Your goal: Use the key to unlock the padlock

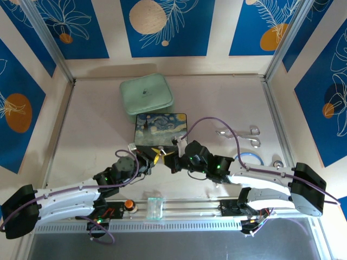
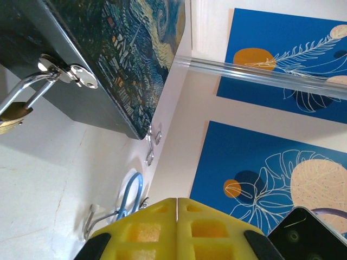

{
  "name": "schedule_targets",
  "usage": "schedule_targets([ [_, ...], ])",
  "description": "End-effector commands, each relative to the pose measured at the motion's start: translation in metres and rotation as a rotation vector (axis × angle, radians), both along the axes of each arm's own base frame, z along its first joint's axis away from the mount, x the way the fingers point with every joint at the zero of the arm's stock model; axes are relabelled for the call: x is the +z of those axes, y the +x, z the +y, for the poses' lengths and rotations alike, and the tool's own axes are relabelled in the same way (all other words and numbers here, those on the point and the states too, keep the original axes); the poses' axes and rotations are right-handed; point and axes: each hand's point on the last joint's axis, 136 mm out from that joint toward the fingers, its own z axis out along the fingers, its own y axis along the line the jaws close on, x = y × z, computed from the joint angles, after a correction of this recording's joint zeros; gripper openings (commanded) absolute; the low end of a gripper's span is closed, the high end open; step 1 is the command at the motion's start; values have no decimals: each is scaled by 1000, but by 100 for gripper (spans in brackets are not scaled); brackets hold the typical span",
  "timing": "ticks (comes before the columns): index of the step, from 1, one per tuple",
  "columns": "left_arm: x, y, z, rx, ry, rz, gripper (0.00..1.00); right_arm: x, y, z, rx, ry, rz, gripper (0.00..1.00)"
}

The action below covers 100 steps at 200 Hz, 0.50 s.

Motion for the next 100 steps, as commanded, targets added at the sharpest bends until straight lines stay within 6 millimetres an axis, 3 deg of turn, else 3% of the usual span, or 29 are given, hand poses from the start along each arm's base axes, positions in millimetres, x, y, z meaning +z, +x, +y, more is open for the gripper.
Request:
schedule_targets([
  [1, 2, 4, 4, 9, 47, -29, 0, 7, 1, -4, 5, 58, 50, 32],
  [8, 5, 5, 4, 1, 77, -59, 0, 6, 5, -9, -21, 76, 91, 61],
  [14, 11, 7, 4, -6, 110, -96, 0, 8, 10, -15, -53, 97, 119, 75],
  [20, 16, 8, 4, -19, 158, -142, 0, 10, 13, -20, -69, 129, 139, 98],
  [22, 17, 8, 4, -22, 175, -153, 0, 11, 13, -21, -71, 142, 145, 100],
  [55, 59, 13, -3, -89, 344, -447, 0, 46, 20, -31, -23, 409, 245, 99],
  [81, 91, 11, -4, -76, 324, -628, 0, 78, 13, -26, 45, 559, 221, 98],
  [100, 115, 6, -6, -73, 281, -734, 0, 100, 7, -20, 74, 605, 141, 90],
])
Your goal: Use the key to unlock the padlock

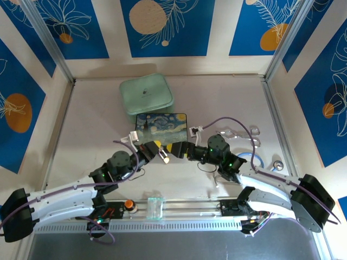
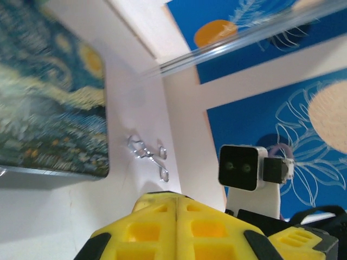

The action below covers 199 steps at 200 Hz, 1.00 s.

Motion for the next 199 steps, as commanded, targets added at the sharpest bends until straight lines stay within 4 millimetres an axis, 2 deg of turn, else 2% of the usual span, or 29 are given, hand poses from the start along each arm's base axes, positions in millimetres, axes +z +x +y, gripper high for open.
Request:
schedule_targets([
  [1, 47, -4, -2, -30, -24, -238, 0, 61, -17, 12, 78, 194, -112, 90],
  [35, 73, -8, 1, -29, -78, -342, 0, 81, -21, 21, 105, 276, -152, 74],
  [76, 88, -11, 4, -21, -123, -380, 0, 84, -25, 32, 129, 309, -178, 58],
  [91, 88, -10, 4, -21, -140, -369, 0, 88, -24, 31, 116, 327, -198, 55],
  [104, 89, -11, 5, -21, -158, -372, 0, 89, -22, 29, 93, 332, -210, 49],
  [135, 83, -9, 5, -13, -158, -355, 0, 92, -14, 24, 47, 345, -218, 45],
  [148, 83, -8, 5, -12, -170, -357, 0, 94, -13, 27, 51, 341, -216, 44],
  [182, 84, -9, 1, -28, -188, -350, 0, 99, -10, 30, 62, 362, -221, 35],
  [192, 83, -9, 1, -28, -187, -350, 0, 100, -9, 31, 64, 363, -221, 28],
  [199, 83, -9, 1, -26, -187, -348, 0, 100, -10, 32, 69, 364, -222, 16],
])
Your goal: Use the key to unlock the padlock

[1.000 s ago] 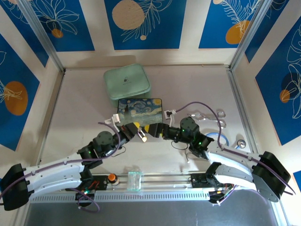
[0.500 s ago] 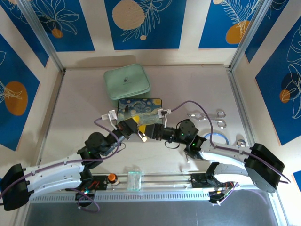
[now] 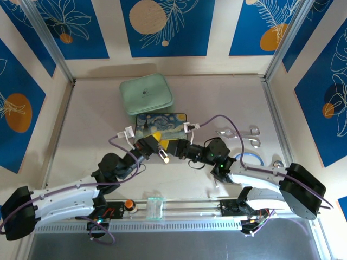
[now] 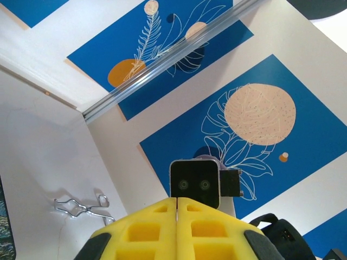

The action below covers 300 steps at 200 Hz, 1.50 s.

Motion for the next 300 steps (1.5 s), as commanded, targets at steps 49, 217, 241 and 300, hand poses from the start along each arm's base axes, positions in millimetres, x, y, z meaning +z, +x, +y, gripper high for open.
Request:
schedule_targets([
  [49, 9, -3, 5, -11, -57, -21, 0, 23, 5, 0, -20, 66, -46, 3],
  [217, -3, 4, 10, 32, -71, 32, 5, 15, 5, -4, -24, 34, -34, 0],
  [241, -13, 10, 21, 95, -39, 64, 82, 2, 5, -6, -22, -13, 1, 0],
  [300, -70, 15, 44, 215, 486, 267, 90, -59, 0, -13, -2, -320, 141, 0],
])
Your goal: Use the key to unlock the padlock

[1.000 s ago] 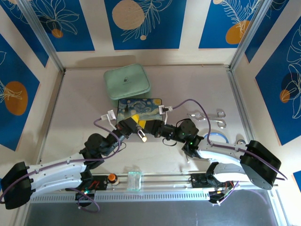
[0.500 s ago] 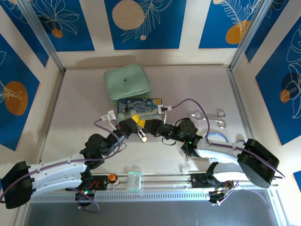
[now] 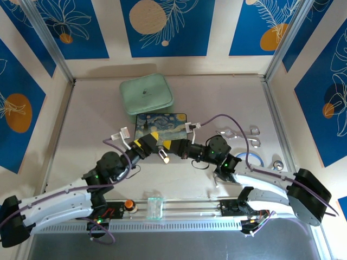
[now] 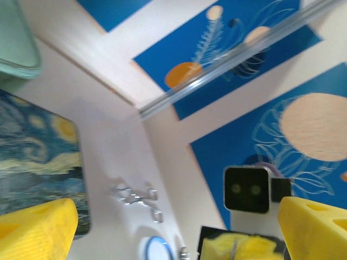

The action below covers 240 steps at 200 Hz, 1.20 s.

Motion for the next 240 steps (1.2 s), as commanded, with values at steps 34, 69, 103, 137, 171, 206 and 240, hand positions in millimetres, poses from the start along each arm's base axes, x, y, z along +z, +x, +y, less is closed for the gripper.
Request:
schedule_targets([
  [34, -80, -3, -1, -40, 420, 180, 66, -68, -5, -19, -14, -323, 132, 0],
  [69, -122, -5, -10, -82, 467, 210, 68, -93, -2, -44, -92, -401, 191, 0],
  [103, -171, -1, -17, -100, 541, 218, 77, -108, 2, -63, -139, -438, 225, 0],
  [137, -191, 10, -21, -61, 583, 225, 77, -121, -1, -67, -140, -452, 261, 0],
  [171, -214, 18, -25, -14, 574, 272, 75, -135, -2, -71, -158, -459, 294, 0],
  [206, -227, 25, -35, 13, 565, 301, 69, -144, -2, -74, -172, -462, 312, 0],
  [240, -235, 27, -43, 48, 586, 317, 60, -152, -4, -74, -178, -468, 328, 0],
])
